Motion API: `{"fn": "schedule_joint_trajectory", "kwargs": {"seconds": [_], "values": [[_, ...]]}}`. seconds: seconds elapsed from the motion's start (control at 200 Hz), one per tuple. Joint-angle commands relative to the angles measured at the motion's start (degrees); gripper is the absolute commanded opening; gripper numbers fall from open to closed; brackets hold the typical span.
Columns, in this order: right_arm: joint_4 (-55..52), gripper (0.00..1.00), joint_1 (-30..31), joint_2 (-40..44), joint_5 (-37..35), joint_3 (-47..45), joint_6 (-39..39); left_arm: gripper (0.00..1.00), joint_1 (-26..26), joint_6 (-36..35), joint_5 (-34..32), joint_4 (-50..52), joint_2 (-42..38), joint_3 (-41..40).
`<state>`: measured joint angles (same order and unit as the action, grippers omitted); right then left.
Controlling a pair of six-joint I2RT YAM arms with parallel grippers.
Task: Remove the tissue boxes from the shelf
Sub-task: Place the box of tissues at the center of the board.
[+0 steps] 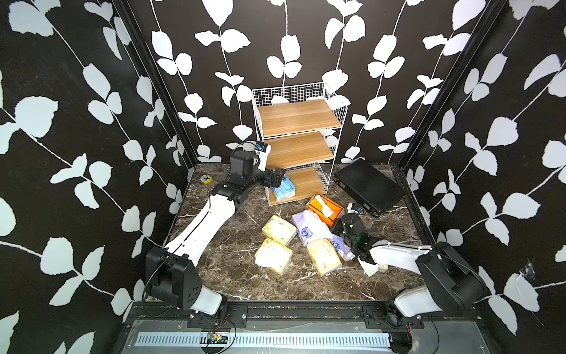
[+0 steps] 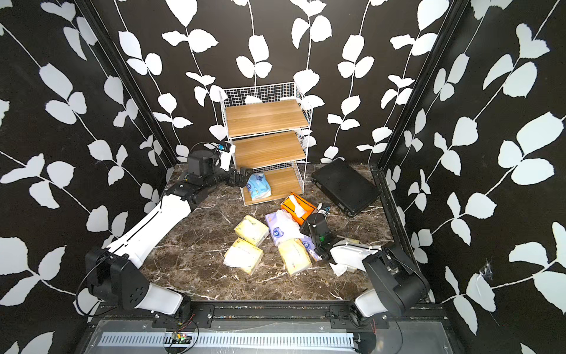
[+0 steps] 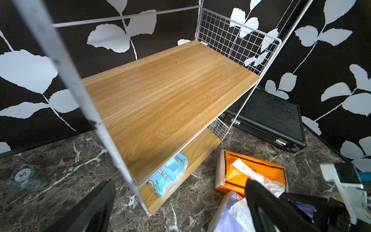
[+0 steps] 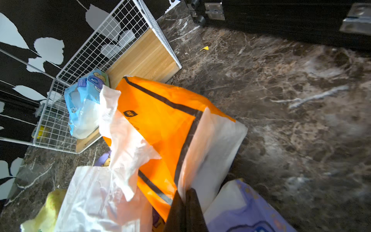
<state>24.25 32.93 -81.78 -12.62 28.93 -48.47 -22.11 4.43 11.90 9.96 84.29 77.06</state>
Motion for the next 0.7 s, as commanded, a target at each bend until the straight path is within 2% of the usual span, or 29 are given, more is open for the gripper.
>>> {"fn": "schedule_joint_trajectory", "kwargs": {"seconds": [0.0, 0.13, 0.275, 0.365, 0.53, 0.695], "values": [[-4.72, 0.00, 0.38, 3.83, -0.98, -2.31, 2.74, 0.99, -0.30, -0.86, -0.21, -0.30, -1.76, -0.08], [-7.80, 0.00, 0.38, 7.68, -1.12, -3.27, 4.30, 0.99, -0.29, -0.94, -0.21, -0.29, -1.85, -0.24], [-10.85, 0.42, 0.38, 12.01, -1.10, -2.50, 7.16, 0.99, -0.30, -1.11, -0.52, -0.29, -2.11, -0.22], [-14.01, 0.54, 0.40, 14.54, -0.88, 0.64, 9.35, 0.99, -0.26, -1.13, -0.63, -0.38, -2.18, -0.33], [-16.63, 0.61, 0.38, 13.75, 3.54, 9.33, 11.79, 0.99, -0.17, -0.74, -1.22, -0.33, -2.05, -0.20], [-13.28, 0.63, 0.54, 3.16, 13.80, 20.12, 10.46, 0.99, 0.94, 0.37, -1.54, -0.20, -1.16, -0.06]]}}
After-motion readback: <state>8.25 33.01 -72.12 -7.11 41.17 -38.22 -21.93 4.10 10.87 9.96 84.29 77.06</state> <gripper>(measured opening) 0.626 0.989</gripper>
